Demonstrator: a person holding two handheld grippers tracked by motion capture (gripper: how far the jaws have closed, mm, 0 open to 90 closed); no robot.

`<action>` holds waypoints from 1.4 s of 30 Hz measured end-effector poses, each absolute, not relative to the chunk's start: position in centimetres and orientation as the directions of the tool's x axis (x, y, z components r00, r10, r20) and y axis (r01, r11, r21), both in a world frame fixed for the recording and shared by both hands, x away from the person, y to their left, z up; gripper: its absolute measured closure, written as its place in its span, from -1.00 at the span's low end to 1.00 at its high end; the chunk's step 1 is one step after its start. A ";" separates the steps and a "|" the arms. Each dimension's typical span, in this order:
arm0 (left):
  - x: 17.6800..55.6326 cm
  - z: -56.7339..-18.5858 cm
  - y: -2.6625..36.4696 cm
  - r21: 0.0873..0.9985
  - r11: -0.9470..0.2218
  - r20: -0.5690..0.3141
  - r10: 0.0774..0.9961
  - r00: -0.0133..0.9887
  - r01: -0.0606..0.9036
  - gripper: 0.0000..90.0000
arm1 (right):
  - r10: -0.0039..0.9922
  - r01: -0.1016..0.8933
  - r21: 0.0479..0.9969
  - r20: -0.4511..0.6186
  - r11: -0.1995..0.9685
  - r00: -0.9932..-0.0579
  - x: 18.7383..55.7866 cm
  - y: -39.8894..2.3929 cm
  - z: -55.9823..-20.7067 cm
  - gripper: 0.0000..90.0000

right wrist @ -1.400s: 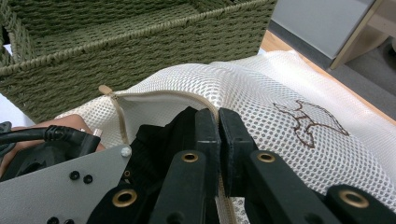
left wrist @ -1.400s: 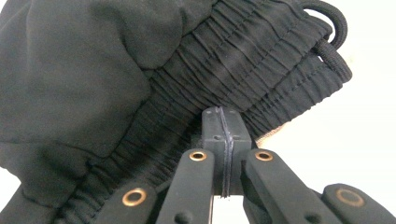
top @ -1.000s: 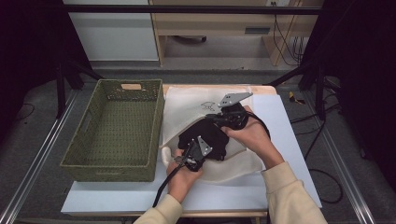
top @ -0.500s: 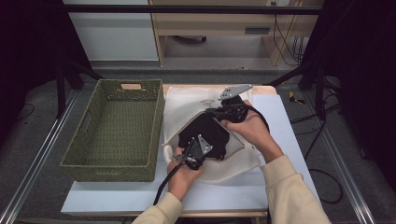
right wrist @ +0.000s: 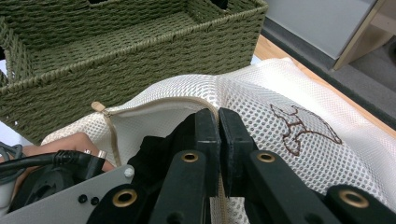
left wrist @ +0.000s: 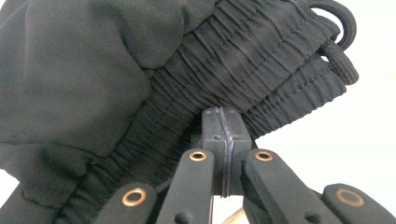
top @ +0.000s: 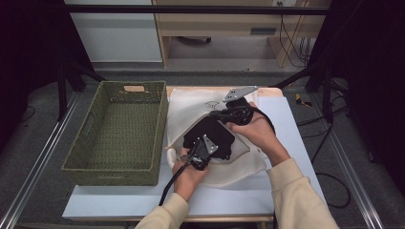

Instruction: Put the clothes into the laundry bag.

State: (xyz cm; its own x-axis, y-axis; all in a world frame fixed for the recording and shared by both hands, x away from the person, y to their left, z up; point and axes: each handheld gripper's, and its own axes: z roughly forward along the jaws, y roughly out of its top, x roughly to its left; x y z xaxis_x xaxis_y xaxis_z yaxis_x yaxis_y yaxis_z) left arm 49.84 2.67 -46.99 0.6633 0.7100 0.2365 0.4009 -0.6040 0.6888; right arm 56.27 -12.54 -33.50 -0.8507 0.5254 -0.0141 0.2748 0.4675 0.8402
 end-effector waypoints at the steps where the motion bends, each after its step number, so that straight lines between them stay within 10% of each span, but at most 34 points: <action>1: 49.9 -47.0 2.6 0.688 -0.606 0.240 0.709 0.663 0.399 1.00 | 0.525 0.274 0.840 -0.015 0.468 -0.851 56.3 -12.5 -33.5 0.94; 42: 51.2 -47.5 2.3 0.711 -0.586 0.251 0.729 0.637 0.390 1.00 | 0.554 0.326 0.836 0.031 0.441 -0.832 58.8 -13.1 -36.0 0.94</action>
